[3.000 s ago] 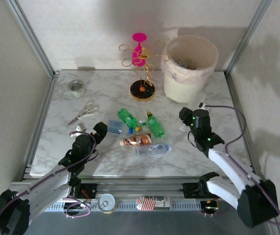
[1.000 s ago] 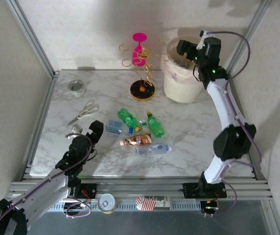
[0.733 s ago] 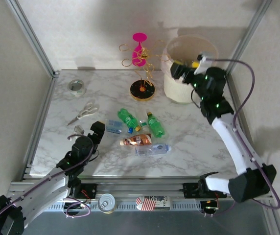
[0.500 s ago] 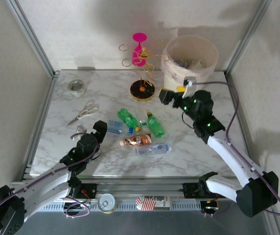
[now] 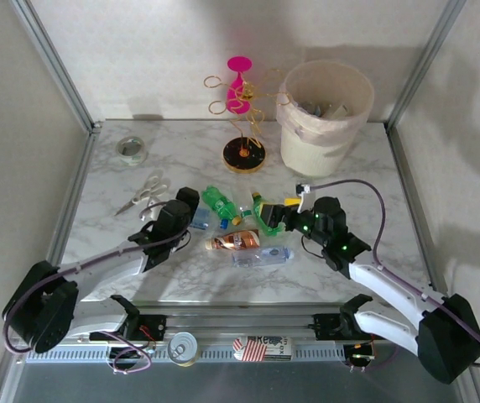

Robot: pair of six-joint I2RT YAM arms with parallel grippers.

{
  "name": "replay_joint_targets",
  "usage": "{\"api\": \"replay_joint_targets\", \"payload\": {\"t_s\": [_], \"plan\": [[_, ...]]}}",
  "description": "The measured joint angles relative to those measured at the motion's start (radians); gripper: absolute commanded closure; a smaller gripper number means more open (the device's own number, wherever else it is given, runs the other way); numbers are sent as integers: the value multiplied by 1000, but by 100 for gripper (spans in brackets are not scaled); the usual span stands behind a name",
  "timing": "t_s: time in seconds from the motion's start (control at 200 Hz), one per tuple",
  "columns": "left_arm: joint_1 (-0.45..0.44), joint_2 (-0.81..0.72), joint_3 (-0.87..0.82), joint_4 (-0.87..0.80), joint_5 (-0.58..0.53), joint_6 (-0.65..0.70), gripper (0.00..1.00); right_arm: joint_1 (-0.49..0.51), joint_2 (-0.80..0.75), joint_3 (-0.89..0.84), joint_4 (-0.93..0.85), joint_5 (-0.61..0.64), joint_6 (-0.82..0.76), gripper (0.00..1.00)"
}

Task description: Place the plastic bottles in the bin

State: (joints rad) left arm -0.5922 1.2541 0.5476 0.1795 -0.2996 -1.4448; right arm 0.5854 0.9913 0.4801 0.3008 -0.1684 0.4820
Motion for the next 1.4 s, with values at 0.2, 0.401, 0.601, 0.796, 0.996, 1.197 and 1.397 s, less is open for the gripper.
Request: {"api": "replay_joint_targets", "payload": {"t_s": [0.2, 0.401, 0.601, 0.796, 0.996, 1.197, 1.397], "plan": [[0, 164, 82, -45, 24, -42, 0, 0, -65, -63, 2, 37, 20, 1], [0, 293, 185, -92, 45, -49, 0, 1, -120, -63, 4, 93, 16, 1], [13, 380, 224, -106, 80, -53, 0, 1, -137, -69, 3, 125, 12, 1], [16, 400, 235, -110, 93, -56, 1, 1, -138, -85, 2, 146, 12, 1], [16, 400, 230, -114, 94, -57, 10, 1, -145, -90, 2, 151, 12, 1], [16, 397, 213, -112, 92, -60, 20, 1, -146, -90, 2, 158, 12, 1], [16, 379, 181, -93, 90, -68, 24, 1, -146, -90, 3, 169, 12, 1]]}}
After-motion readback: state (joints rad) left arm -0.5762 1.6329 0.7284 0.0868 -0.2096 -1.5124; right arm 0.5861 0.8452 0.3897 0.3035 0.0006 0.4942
